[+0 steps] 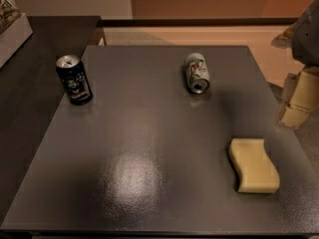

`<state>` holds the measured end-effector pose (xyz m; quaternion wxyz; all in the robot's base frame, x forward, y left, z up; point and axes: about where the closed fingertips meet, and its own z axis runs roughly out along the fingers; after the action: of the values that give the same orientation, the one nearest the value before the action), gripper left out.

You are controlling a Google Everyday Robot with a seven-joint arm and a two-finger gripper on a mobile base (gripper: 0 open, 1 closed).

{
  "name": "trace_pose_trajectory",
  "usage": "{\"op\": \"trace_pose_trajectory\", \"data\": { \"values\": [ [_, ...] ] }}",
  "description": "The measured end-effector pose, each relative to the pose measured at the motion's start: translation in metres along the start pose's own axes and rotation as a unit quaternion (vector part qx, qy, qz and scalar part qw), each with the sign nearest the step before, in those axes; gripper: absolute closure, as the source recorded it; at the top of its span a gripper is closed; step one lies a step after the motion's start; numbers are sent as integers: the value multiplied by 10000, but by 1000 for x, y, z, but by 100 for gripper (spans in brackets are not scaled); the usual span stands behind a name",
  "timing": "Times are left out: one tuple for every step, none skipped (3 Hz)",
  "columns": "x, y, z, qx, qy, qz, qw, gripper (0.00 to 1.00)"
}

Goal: Place 7up can upright

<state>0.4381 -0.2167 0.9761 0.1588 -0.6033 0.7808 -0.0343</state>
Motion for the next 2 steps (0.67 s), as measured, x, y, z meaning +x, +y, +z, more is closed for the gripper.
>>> {"op": "trace_pose_trajectory", "data": {
  "values": [
    [0, 0, 0, 1, 0, 0, 10000, 0],
    [-10, -12, 0, 133, -135, -234, 9995, 0]
  ]
}}
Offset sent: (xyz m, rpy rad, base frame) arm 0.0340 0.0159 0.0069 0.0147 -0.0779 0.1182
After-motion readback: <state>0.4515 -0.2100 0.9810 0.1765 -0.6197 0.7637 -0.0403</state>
